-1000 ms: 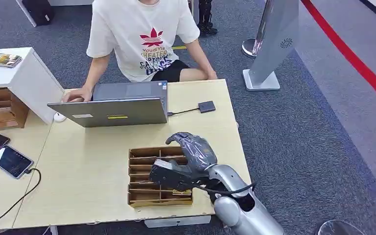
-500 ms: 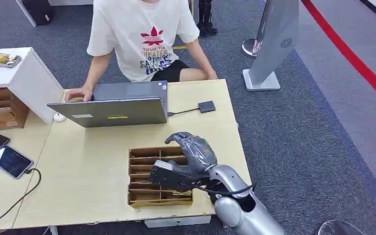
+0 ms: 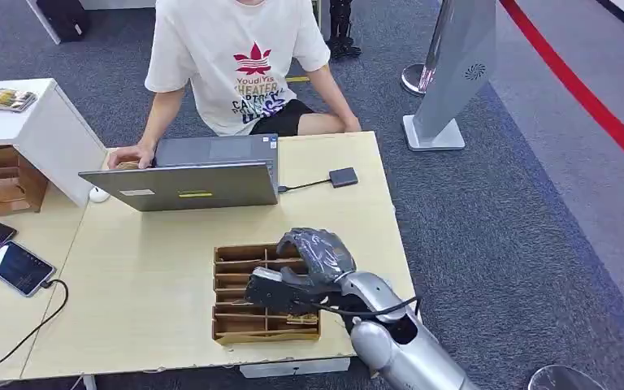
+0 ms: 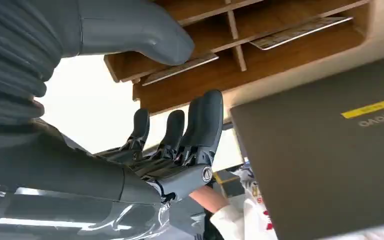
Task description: Pass the card to the sensor for recognition and then transmit it.
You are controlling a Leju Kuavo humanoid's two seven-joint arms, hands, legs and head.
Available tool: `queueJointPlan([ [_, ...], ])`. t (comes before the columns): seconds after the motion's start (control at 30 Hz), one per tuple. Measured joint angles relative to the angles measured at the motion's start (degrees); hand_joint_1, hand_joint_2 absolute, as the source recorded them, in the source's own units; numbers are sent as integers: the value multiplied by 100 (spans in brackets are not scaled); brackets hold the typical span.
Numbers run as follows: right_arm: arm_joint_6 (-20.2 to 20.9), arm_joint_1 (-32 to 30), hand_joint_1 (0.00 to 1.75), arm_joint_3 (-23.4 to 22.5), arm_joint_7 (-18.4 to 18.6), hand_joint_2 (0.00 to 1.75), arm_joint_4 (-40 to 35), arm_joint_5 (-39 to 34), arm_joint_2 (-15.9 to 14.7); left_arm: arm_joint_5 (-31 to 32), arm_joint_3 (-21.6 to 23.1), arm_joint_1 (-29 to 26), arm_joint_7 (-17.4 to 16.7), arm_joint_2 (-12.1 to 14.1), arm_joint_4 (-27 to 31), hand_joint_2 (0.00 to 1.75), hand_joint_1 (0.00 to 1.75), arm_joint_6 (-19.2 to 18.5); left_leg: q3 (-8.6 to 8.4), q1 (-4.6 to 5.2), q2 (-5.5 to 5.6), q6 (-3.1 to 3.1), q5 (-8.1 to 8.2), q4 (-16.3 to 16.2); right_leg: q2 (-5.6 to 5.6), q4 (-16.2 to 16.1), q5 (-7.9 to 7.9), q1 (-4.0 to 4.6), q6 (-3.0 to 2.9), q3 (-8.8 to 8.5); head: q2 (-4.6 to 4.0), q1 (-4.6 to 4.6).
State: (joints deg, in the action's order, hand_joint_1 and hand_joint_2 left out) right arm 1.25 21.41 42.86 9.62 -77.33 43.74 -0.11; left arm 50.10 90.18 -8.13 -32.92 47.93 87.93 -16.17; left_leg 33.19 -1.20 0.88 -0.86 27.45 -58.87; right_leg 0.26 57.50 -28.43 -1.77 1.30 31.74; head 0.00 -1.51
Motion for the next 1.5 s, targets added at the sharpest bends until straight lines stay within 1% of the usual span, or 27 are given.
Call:
queueJointPlan([
  [0.13, -2, 29, 89, -11, 7, 175, 133, 0, 0, 31, 0, 3, 11, 0, -37, 0, 0, 9, 0, 0, 0, 0, 0, 0, 0, 0, 0, 0, 0, 1, 0, 0],
  [0.17, -2, 36, 86, -15, 9, 175, 160, 2, 0, 33, 0, 4, 15, 0, -41, 0, 0, 9, 0, 0, 0, 0, 0, 0, 0, 0, 0, 0, 0, 1, 0, 0],
  [0.53, -46, 111, 89, -103, 46, 175, 441, 35, 46, 66, 0, 24, 81, 15, -118, 0, 0, 24, -1, 0, 0, 0, 0, 0, 0, 0, 0, 0, 0, -1, 0, 0],
  [0.6, -48, 111, 98, -125, 50, 175, 468, 50, 48, 68, 0, 24, 68, 22, -118, 0, 0, 20, -1, 0, 0, 0, 0, 0, 0, 0, 0, 0, 0, -1, 0, -2],
  [0.63, -50, 111, 110, -138, 52, 175, 485, 57, 48, 68, 0, 23, 66, 28, -118, 0, 0, 17, -2, 0, 0, 0, 0, 0, 0, 0, 0, 0, 0, -1, 0, 0],
  [0.67, -50, 111, 126, -144, 52, 175, 496, 68, 48, 68, 0, 23, 66, 28, -118, 0, 0, 15, -2, 0, 0, 0, 0, 0, 0, 0, 0, 0, 0, -1, 0, 0],
  [0.7, -50, 111, 133, -149, 59, 175, 511, 68, 48, 68, 0, 23, 63, 31, -118, 0, 0, 9, -2, 0, 0, 0, 0, 0, 0, 0, 0, 0, 0, -1, 0, 0],
  [0.77, -50, 110, 133, -157, 59, 175, 551, 68, 48, 68, 0, 24, 63, 42, -118, 0, 0, 7, -2, 0, 0, 0, 0, 0, 0, 0, 0, 0, 0, -1, 0, 0],
  [0.8, -50, 111, 129, -164, 59, 175, 566, 68, 48, 68, 0, 24, 63, 46, -118, 0, 0, 13, -2, 0, 0, 0, 0, 0, 0, 0, 0, 0, 0, -1, 0, 0],
  [0.9, -68, 119, 127, -186, 59, 175, 592, 70, 48, 66, 0, 24, 66, 46, -118, 0, 0, 26, -4, 0, 0, 0, 0, 0, 0, 0, 0, 0, 0, -1, 0, 0],
  [1.03, -68, 121, 133, -201, 59, 175, 601, 85, 48, 57, 0, 24, 66, 50, -118, 0, 0, 33, -4, 0, 0, 0, 0, 0, 0, 0, 0, 0, -1, -1, 0, 0],
  [1.07, -68, 121, 131, -205, 59, 175, 605, 87, 48, 57, 0, 24, 66, 52, -118, 0, 0, 35, -4, 0, 0, 0, 0, 0, 0, 0, 0, 0, -1, -2, 0, 0],
  [1.27, -68, 120, 147, -227, 59, 175, 642, 94, 48, 50, 0, 23, 63, 79, -118, 0, 0, 42, -5, 0, 0, 0, 0, 0, 0, 0, 0, 0, 0, -3, 0, 0],
  [1.33, -68, 120, 147, -229, 57, 175, 647, 98, 48, 50, 0, 23, 66, 79, -116, 0, 0, 42, -6, 0, 0, 0, 0, 0, 0, 0, 0, 0, 0, -5, 0, 0],
  [1.37, -66, 120, 155, -229, 59, 175, 649, 98, 48, 50, 0, 23, 63, 81, -118, 0, 0, 42, -6, 0, 0, 0, 0, 0, 0, 0, 0, 0, 0, -5, 0, 0],
  [1.47, -70, 120, 161, -240, 57, 175, 649, 98, 48, 50, 0, 23, 63, 111, -116, 0, 0, 39, -7, 0, 0, 0, 0, 0, 0, 0, 0, 0, 0, -5, 0, -2],
  [1.5, -79, 120, 166, -254, 57, 175, 647, 98, 48, 50, 0, 23, 66, 118, -116, 0, 0, 39, -7, 0, 0, 0, 0, 0, 0, 0, 0, 0, 0, -6, 0, 2],
])
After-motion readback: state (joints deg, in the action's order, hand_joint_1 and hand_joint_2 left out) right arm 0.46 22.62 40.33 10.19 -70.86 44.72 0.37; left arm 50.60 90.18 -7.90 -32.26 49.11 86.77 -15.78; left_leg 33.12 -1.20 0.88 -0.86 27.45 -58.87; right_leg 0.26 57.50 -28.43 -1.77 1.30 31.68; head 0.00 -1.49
